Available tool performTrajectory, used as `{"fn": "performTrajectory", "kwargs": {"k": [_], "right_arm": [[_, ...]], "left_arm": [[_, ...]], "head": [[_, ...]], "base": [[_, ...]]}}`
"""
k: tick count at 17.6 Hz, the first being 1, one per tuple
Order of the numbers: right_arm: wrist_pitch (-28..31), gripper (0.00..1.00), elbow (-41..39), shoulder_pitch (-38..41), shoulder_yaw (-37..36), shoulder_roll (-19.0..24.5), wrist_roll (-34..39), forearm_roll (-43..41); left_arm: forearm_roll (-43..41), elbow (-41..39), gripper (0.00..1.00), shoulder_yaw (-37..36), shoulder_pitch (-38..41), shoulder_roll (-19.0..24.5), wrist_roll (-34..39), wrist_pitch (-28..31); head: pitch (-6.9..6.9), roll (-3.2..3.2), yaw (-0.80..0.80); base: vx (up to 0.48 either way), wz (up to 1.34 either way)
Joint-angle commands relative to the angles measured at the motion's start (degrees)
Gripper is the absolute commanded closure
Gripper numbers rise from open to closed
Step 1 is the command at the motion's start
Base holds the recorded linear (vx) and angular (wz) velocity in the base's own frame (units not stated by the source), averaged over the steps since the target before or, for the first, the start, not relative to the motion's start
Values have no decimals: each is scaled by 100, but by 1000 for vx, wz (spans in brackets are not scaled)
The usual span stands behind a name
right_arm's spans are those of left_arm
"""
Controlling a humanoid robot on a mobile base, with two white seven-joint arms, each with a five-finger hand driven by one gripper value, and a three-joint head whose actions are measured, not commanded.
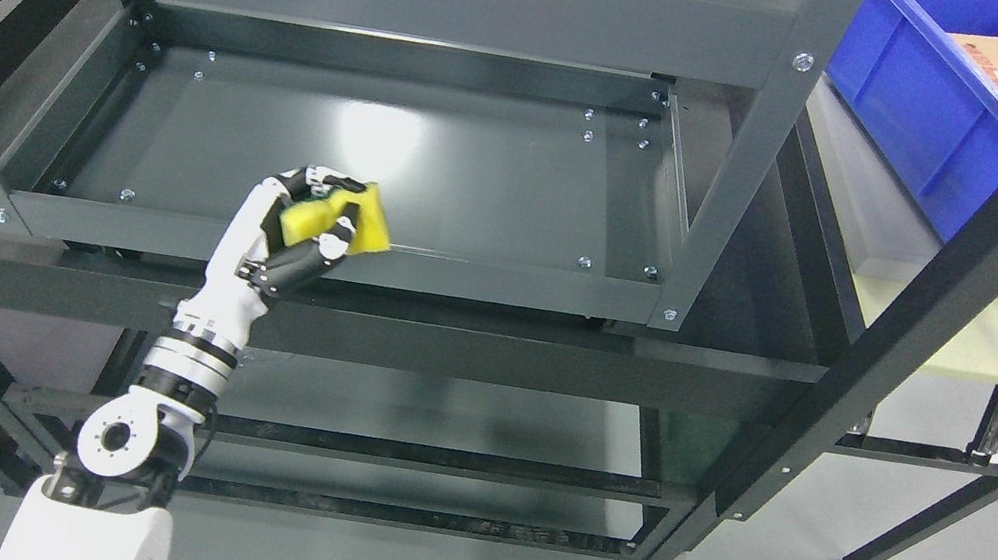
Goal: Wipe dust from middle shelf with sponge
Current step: 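Wipe the sponge along the middle shelf toward the robot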
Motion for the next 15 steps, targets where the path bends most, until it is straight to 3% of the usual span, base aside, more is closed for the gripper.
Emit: {"fn": "performTrajectory", "kwargs": {"k": [1,5,15], "right_arm": [[5,0,-100,0,-3,-100,-1,0],[5,0,-100,0,-3,-100,-1,0],[5,0,-100,0,-3,-100,-1,0]], "left_arm": [[184,-325,100,1370,-231,22,4,50],[183,-325,100,1749,-320,22,-4,59],[183,-298,100,1661,-127,22,-48,76]], "head": [[0,0,0],[0,0,0],[0,0,0]], "base": [[0,0],[0,0],[0,0]]}}
